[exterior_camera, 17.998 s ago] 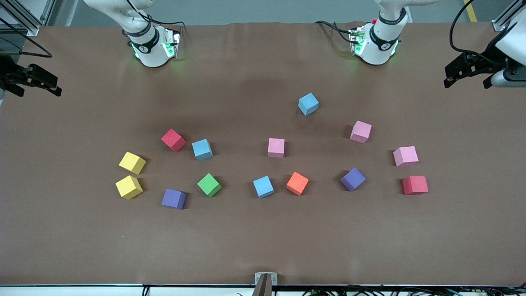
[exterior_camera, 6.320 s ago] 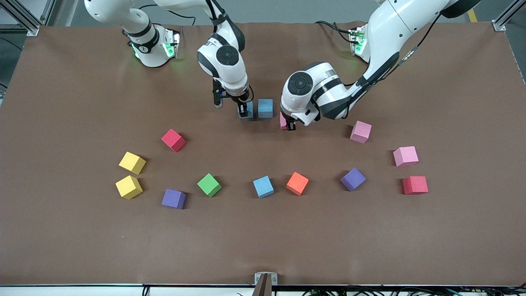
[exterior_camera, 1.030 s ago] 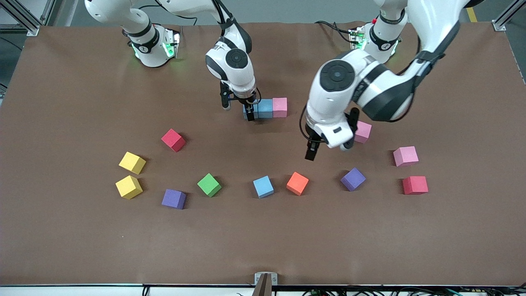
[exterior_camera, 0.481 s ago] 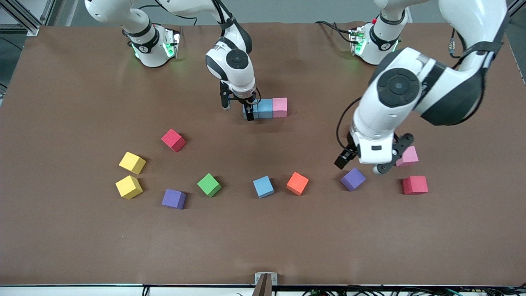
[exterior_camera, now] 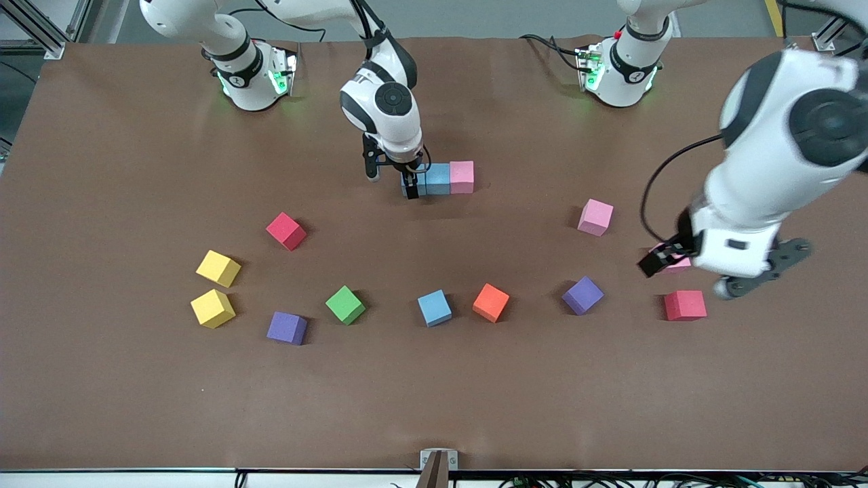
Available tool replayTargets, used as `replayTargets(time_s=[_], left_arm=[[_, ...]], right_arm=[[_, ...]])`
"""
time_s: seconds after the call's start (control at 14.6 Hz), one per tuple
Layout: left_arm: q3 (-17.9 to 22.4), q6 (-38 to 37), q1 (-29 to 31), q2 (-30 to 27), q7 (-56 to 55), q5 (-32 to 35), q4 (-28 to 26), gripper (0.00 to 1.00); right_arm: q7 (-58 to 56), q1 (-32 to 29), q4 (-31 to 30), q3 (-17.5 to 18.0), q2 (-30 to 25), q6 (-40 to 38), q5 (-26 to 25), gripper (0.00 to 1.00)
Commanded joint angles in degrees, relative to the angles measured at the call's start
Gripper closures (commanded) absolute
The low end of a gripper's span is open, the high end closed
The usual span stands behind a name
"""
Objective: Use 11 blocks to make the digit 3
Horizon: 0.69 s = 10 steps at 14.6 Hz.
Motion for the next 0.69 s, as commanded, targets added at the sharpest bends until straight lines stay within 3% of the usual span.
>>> replayTargets(time_s=[0.0, 0.34, 0.62], left_arm=[[12.5, -3.4, -5.4, -6.8, 12.7, -7.8, -1.0, 0.00], [26.7, -12.3, -10.9, -14.0, 31.8, -11.5, -1.7, 0.00], [30.0, -13.9, -11.6, -19.4, 41.6, -12.9, -5.8, 0.00]], right_arm=[[0.1, 0.1, 0.8, -0.3, -1.1, -3.2, 0.7, 0.00], [-0.5, 0.0, 1.5, -0.4, -1.9, -6.0, 0.7, 0.00], [-0.5, 0.0, 1.6, -0.3, -2.8, -7.2, 0.7, 0.00]])
